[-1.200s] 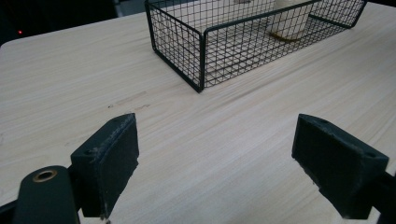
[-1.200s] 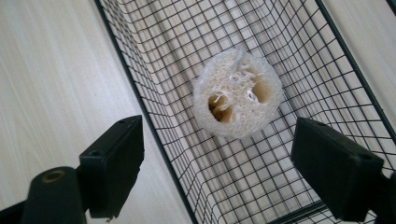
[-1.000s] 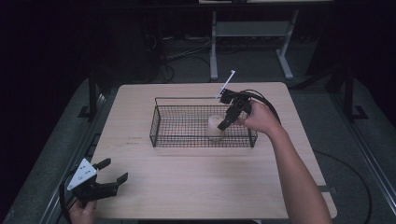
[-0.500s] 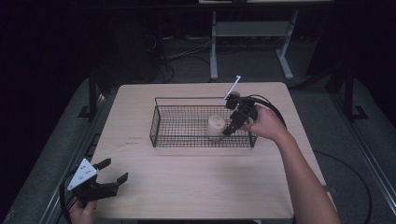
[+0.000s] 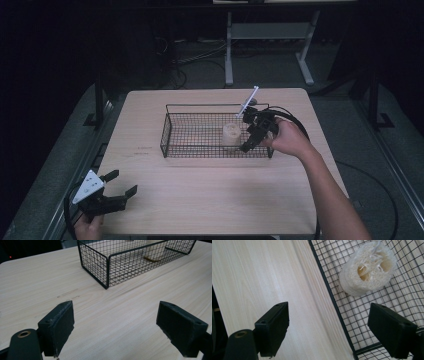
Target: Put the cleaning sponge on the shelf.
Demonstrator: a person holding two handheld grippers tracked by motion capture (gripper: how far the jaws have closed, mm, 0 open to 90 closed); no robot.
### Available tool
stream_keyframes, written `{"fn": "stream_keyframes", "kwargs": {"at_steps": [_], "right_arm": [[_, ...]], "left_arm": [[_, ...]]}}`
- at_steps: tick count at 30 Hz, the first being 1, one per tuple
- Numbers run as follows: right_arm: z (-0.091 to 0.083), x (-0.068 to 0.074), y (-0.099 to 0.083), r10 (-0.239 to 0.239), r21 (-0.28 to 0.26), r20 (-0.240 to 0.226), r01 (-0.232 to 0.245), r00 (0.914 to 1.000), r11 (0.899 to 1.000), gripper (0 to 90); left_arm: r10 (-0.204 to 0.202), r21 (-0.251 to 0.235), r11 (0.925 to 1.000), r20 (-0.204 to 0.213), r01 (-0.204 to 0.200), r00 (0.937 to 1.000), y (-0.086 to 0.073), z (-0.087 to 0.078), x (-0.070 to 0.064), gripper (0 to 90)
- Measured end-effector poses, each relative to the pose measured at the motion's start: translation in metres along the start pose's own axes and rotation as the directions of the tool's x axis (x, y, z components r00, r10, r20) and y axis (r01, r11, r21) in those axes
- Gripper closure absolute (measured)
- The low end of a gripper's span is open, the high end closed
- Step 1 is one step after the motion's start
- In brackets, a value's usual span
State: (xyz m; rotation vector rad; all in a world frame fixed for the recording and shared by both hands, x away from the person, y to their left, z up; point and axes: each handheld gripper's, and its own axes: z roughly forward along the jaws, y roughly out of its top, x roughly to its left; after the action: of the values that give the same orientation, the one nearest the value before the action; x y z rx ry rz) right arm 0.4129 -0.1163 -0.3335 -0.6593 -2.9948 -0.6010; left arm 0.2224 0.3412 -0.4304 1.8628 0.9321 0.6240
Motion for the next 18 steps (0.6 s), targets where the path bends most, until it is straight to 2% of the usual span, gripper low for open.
{"fn": "stream_keyframes", "kwargs": {"at_steps": [18], "right_arm": [[0.006, 0.013, -0.02, -0.007, 0.002, -0.012, 0.007, 0.9999, 1.0, 16.9]], "left_arm": [[0.001, 0.003, 1.0, 0.0, -0.001, 1.0, 0.0, 0.0, -0.001, 14.0]]}}
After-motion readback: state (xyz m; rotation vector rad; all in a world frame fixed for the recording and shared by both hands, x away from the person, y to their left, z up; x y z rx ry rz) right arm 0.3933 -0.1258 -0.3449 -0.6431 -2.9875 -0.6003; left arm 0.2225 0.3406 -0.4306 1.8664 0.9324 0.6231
